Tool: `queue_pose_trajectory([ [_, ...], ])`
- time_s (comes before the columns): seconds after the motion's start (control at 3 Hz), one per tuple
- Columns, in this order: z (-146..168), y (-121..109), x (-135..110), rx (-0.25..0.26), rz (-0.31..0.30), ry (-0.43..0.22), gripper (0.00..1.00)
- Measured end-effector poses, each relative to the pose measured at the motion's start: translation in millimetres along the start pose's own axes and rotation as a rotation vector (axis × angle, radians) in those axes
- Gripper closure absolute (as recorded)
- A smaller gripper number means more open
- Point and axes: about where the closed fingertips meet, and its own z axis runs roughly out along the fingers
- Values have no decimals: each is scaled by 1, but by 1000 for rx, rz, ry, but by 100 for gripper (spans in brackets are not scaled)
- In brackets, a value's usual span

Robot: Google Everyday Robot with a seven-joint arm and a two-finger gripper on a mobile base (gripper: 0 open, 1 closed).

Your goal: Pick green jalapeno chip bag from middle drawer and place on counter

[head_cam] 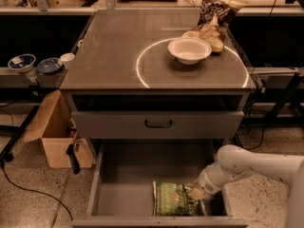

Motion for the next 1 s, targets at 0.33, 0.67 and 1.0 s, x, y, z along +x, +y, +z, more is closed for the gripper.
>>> queue_pose_trajectory([
  [0.33, -28, 10, -8, 31, -21, -37, 100],
  [0.67, -56, 21, -19, 53, -50, -68, 100],
  [1.0, -80, 32, -31, 69, -85, -91, 100],
])
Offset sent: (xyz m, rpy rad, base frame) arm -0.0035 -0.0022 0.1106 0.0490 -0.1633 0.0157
